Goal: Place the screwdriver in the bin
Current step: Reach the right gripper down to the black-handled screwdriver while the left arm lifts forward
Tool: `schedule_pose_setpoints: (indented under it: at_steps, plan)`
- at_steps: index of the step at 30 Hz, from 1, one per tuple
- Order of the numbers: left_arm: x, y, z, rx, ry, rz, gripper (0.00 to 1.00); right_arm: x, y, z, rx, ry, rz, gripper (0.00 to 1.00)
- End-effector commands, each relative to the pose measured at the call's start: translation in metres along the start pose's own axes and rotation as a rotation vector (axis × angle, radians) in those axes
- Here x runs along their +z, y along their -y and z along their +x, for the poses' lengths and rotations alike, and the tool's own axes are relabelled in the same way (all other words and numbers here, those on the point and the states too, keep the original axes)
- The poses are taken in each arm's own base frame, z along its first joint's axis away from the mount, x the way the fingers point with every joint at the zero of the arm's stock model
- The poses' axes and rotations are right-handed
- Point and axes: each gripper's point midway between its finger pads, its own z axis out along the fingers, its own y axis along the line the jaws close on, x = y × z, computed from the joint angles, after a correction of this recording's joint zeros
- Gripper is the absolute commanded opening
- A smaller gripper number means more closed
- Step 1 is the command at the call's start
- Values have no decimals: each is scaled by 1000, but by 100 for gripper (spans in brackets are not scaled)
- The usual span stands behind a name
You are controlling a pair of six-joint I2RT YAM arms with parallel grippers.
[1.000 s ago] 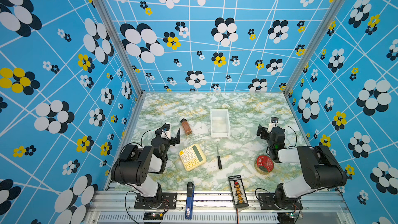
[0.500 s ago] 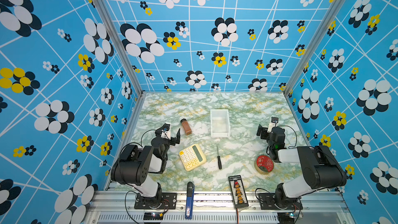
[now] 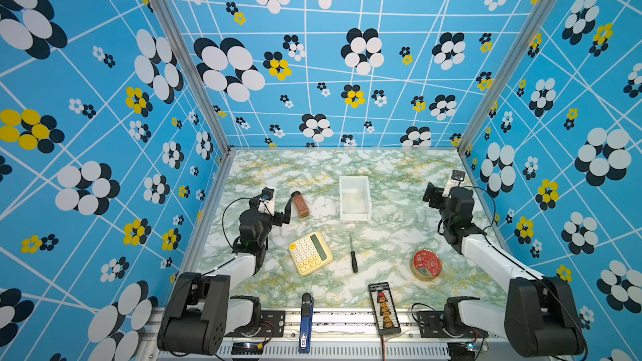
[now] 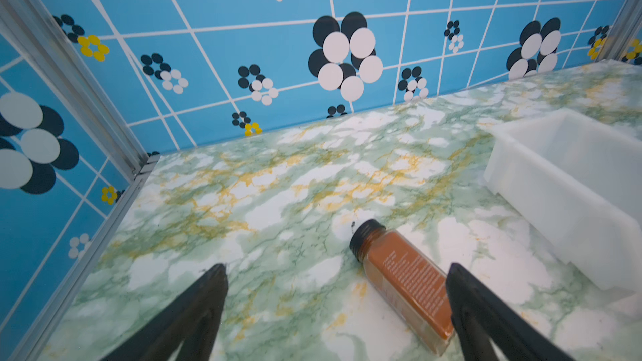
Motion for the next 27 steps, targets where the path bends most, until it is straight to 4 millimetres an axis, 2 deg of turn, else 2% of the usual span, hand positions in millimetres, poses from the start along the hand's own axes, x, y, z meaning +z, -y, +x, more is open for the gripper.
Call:
schedule_pose_setpoints:
  at_steps: [1, 2, 4, 6, 8, 12, 16, 20, 22, 25, 27]
  plan:
    - [-7, 20, 48, 13, -268, 112, 99, -22, -1, 41, 8, -255, 34, 96]
    - [-10, 22, 47, 24, -288, 125, 99, -29, -14, 44, -11, -282, 3, 96]
    - [-17, 23, 45, 45, -340, 141, 99, -43, -28, 49, -19, -335, -22, 96]
    - [-21, 23, 45, 54, -406, 155, 99, -56, -49, 59, -37, -387, -79, 94]
    - [-26, 27, 36, 47, -445, 184, 99, -72, -69, 71, -81, -444, -117, 93]
    - [-40, 38, 5, 36, -526, 237, 99, -106, -117, 93, -179, -517, -221, 90]
    - [-51, 51, -33, 61, -597, 300, 99, -133, -158, 117, -203, -555, -316, 89]
    - [-47, 54, -58, 52, -677, 303, 99, -147, -187, 147, -271, -622, -356, 87]
    - [-39, 53, -62, 21, -722, 291, 99, -150, -200, 162, -293, -658, -369, 87]
    - [-29, 55, -63, 2, -759, 303, 99, -157, -222, 186, -313, -747, -424, 76]
    - [-23, 55, -63, -6, -756, 296, 99, -166, -232, 198, -343, -779, -442, 75]
